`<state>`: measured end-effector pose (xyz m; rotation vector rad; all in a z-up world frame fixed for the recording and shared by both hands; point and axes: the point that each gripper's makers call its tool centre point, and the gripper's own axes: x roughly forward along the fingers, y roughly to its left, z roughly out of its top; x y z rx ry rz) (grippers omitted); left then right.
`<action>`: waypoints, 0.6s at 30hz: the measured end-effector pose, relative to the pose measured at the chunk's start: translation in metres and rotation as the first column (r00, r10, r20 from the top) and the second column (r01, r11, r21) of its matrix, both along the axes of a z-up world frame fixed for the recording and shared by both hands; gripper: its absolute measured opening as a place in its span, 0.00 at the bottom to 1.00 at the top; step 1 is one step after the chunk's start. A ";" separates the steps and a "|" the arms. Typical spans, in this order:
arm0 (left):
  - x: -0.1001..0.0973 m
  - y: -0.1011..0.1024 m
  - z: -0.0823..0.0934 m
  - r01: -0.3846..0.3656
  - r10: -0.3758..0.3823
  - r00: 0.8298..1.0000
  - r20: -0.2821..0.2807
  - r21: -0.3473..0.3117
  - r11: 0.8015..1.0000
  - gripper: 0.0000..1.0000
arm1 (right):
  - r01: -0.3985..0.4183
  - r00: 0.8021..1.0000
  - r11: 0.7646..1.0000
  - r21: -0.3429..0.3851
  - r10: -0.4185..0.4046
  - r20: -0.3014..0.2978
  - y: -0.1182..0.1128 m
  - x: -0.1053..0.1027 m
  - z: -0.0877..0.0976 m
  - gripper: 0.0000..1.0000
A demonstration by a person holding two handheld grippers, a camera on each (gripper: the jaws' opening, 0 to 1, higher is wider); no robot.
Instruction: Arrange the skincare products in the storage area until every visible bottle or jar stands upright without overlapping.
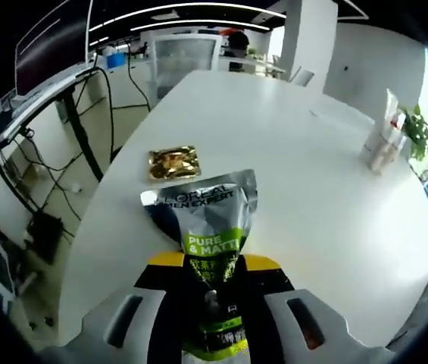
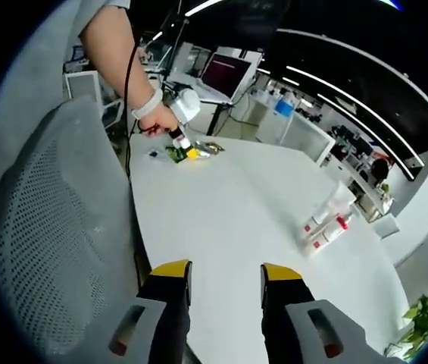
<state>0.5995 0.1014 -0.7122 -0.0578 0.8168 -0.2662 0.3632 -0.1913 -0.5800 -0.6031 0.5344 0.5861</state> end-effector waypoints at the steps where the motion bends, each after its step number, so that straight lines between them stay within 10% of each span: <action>1: -0.002 -0.003 0.002 -0.014 0.014 1.000 -0.001 -0.032 0.999 0.20 | -0.002 1.000 1.000 0.001 0.002 0.002 0.000 0.000 0.000 0.31; 11: -0.009 -0.052 0.067 0.070 -0.032 0.988 0.148 -0.257 0.964 0.11 | -0.020 1.000 1.000 -0.016 0.020 0.016 0.001 -0.001 0.001 0.22; 18: -0.042 -0.114 0.131 0.284 -0.197 0.944 0.264 -0.351 0.892 0.07 | 0.032 0.999 0.996 0.080 -0.032 0.004 -0.002 0.001 0.007 0.21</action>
